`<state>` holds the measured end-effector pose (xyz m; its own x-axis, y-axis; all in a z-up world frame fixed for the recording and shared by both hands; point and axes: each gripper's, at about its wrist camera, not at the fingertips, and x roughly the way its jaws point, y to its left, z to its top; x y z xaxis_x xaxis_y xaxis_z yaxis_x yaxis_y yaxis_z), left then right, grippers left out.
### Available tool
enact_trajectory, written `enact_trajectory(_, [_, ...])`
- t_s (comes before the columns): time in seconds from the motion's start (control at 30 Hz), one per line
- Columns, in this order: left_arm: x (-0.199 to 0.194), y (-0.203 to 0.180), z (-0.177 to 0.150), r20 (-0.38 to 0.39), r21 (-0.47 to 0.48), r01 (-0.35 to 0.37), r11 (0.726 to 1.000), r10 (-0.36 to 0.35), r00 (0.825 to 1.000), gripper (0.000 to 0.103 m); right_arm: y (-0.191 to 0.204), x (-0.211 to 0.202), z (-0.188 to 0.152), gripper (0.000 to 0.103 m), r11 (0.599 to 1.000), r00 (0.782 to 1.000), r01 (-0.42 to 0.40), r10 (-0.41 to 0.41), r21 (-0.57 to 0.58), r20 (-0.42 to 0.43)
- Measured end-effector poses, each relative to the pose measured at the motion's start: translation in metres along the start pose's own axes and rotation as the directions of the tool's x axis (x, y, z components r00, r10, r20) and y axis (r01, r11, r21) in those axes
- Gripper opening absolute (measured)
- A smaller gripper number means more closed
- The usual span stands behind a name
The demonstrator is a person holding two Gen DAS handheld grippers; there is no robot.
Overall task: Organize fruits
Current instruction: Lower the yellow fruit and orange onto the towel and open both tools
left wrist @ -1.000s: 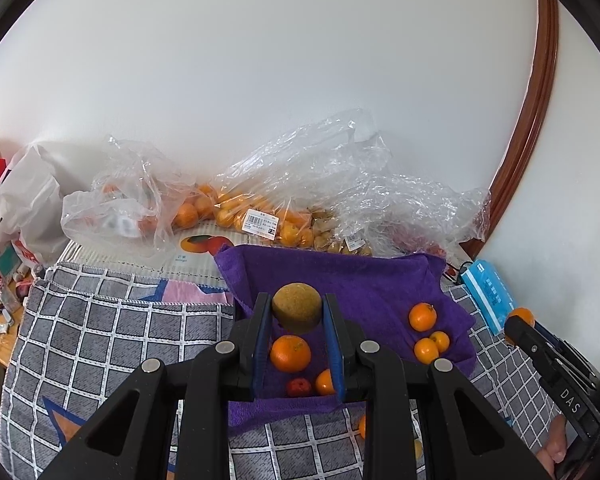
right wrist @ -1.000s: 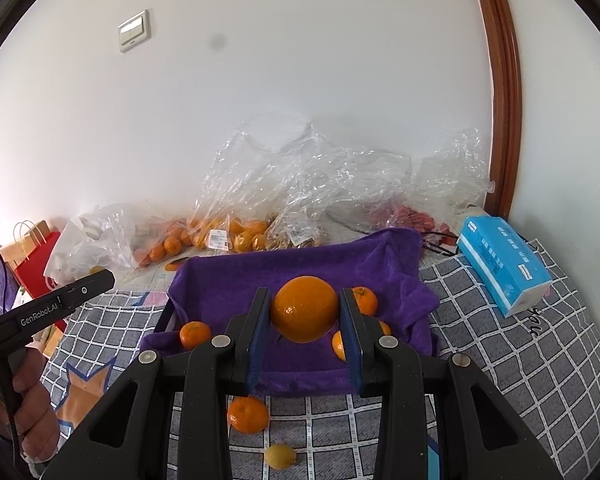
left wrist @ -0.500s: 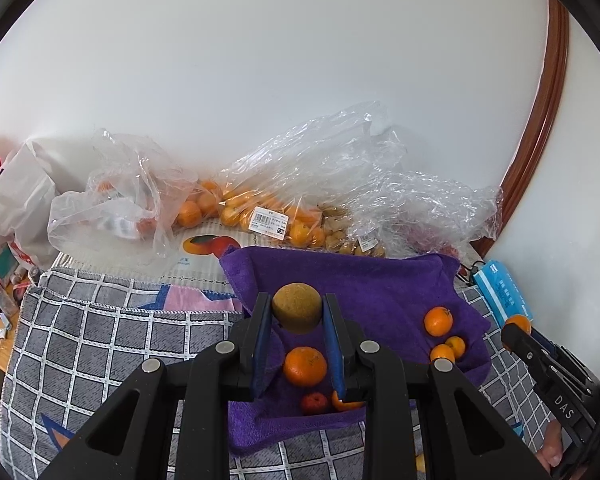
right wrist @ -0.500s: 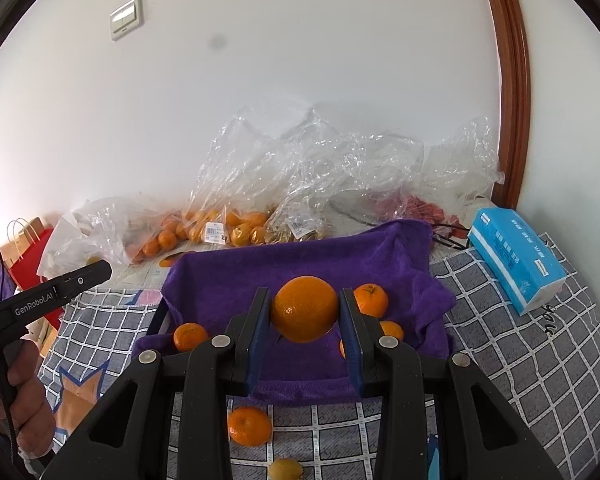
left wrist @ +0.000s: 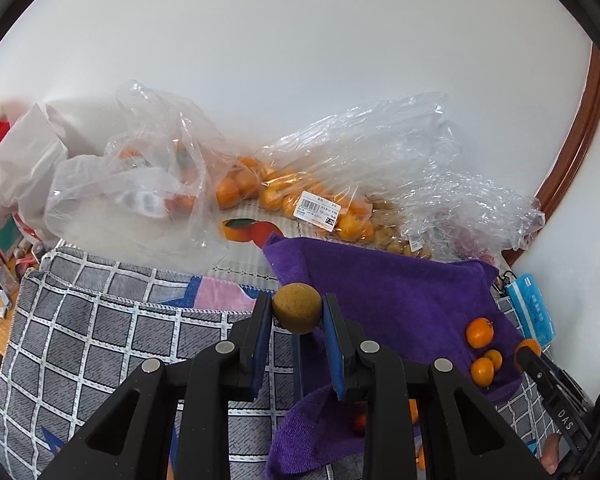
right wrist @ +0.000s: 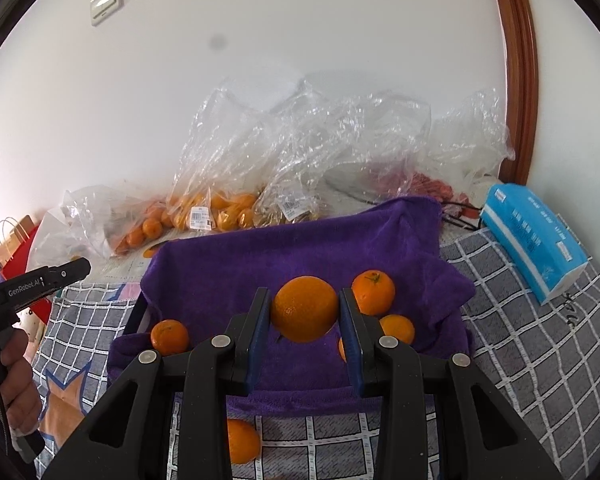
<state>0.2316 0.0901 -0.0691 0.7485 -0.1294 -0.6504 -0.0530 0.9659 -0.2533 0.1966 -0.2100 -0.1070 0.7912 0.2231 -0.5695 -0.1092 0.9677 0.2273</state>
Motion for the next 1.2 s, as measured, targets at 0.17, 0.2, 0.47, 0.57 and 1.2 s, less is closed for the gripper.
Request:
enact_trajectory(0.17, [0.018,-0.025,-0.004,-0.027,0.072,0.006,0.997,-0.004,1.0,0.024,0.002,0.021,-0.011,0.034,0.999,0.998,-0.041,0.041,0.003,-0.056])
enact_trajectory(0.2, [0.022,-0.028,-0.004,-0.036,0.076,0.01,0.997,-0.007,0.999,0.024,0.005,0.025,-0.014,0.034,0.999,0.997,-0.045,0.045,-0.008,-0.067])
enact_trajectory(0.47, [0.063,-0.035,-0.005,-0.123,0.049,0.034,0.998,-0.028,0.992,0.024,0.021,0.044,-0.03,0.034,0.992,0.993,-0.056,0.043,-0.111,-0.114])
enact_trajectory(0.57, [0.073,-0.034,-0.005,-0.145,0.04,0.037,0.999,-0.031,0.989,0.024,0.023,0.051,-0.035,0.034,0.99,0.987,-0.083,0.066,-0.116,-0.144])
enact_trajectory(1.2, [0.096,-0.037,-0.015,-0.236,0.071,0.05,0.996,-0.032,0.971,0.024,0.024,0.059,-0.036,0.049,0.989,0.985,-0.051,0.028,-0.135,-0.172])
